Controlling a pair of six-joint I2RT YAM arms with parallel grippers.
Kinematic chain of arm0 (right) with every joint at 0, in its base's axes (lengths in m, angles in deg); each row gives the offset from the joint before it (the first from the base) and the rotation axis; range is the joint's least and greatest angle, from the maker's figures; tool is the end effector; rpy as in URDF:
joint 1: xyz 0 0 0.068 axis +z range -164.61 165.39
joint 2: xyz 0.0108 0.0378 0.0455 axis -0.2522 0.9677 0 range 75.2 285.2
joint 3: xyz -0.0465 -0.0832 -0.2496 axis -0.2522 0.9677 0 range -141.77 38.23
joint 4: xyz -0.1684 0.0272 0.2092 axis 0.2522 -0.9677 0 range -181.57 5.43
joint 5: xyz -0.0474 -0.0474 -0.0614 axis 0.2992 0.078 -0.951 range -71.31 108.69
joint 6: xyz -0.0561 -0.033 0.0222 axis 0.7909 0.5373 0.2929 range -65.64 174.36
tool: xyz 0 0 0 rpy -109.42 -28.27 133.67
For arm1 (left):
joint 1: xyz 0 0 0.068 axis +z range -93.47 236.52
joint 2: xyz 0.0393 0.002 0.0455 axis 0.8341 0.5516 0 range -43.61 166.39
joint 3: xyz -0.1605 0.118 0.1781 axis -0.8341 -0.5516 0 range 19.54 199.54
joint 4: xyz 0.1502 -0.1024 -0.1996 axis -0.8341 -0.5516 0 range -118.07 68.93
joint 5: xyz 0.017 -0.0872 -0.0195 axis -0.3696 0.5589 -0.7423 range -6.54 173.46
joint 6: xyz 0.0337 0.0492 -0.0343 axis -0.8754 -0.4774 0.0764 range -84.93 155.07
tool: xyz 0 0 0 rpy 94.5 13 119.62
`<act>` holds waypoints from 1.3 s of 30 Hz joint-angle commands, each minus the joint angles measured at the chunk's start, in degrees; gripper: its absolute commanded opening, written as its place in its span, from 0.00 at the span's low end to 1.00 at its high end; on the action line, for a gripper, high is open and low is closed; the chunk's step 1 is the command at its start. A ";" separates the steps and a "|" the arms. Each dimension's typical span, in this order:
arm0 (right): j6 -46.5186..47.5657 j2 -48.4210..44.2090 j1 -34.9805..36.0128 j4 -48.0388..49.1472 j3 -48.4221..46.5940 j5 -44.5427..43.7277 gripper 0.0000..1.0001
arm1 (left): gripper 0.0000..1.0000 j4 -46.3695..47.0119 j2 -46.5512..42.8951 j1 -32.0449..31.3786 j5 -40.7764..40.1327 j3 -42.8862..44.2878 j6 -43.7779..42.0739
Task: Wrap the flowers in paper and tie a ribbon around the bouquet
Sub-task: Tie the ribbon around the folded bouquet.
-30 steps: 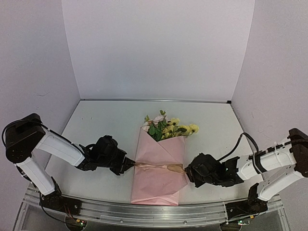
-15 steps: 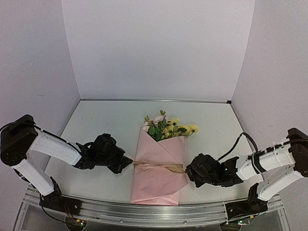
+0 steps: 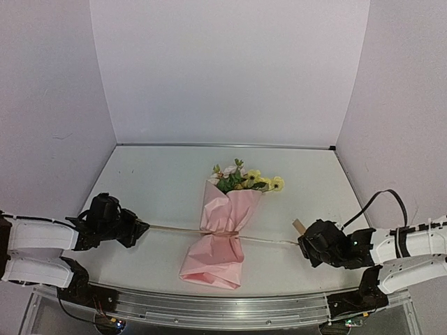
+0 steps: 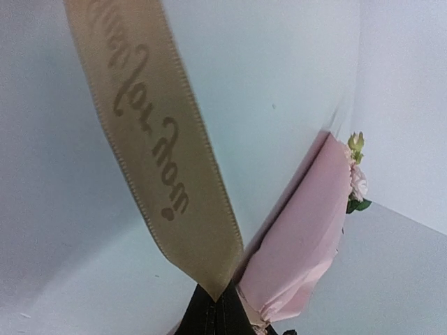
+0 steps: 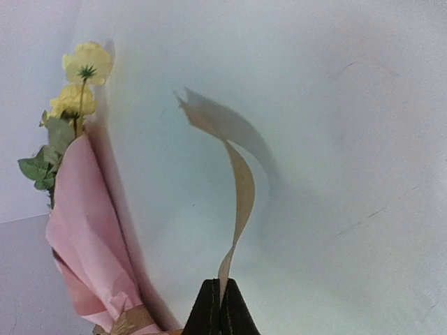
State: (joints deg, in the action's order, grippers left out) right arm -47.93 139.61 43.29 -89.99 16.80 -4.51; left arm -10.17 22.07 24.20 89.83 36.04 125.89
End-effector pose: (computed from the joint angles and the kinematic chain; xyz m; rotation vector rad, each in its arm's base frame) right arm 0.1346 0.1733 0.1236 1.1248 2.2408 0.8473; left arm 0.1882 -0.1264 0.1157 -1.1913 2.2693 -1.1603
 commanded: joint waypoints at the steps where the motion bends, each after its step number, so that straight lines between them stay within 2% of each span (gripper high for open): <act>1: 4.12 -6.16 -6.03 -6.03 6.79 -1.74 0.00 | 0.00 -6.54 -5.60 12.76 5.47 -5.07 -9.50; 3: 6.21 -8.54 -8.52 -6.27 8.09 -0.70 0.00 | 0.00 -6.99 -5.42 17.33 8.75 -5.01 -13.03; 8: 11.63 -10.02 -13.30 -8.81 6.59 0.77 0.00 | 0.00 -8.57 -2.87 22.57 11.03 -0.91 -18.02; 13: 14.41 -12.19 -20.07 -10.06 9.07 3.99 0.00 | 0.00 -10.30 0.61 33.21 15.73 -0.02 -23.22; 17: 16.33 -18.46 -26.01 -12.49 12.12 6.22 0.00 | 0.00 -12.91 1.95 41.47 18.21 1.31 -28.58; 21: 18.86 -23.84 -32.17 -14.29 13.83 9.74 0.00 | 0.00 -13.99 2.22 45.09 19.63 2.36 -30.91; 25: 20.68 -25.48 -34.39 -15.55 12.66 11.08 0.00 | 0.00 -14.43 2.48 46.05 20.59 3.24 -31.89; 32: 23.89 -20.61 -34.40 -14.89 9.53 14.19 0.00 | 0.00 -13.27 1.02 45.25 22.28 2.58 -32.07; 39: 28.02 -13.98 -34.41 -14.86 4.71 17.48 0.00 | 0.00 -17.72 -0.33 35.56 17.25 6.69 -31.52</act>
State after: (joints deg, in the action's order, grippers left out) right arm -24.09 122.22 10.90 -98.03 24.44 21.26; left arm -28.77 22.50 62.46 120.30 37.60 95.00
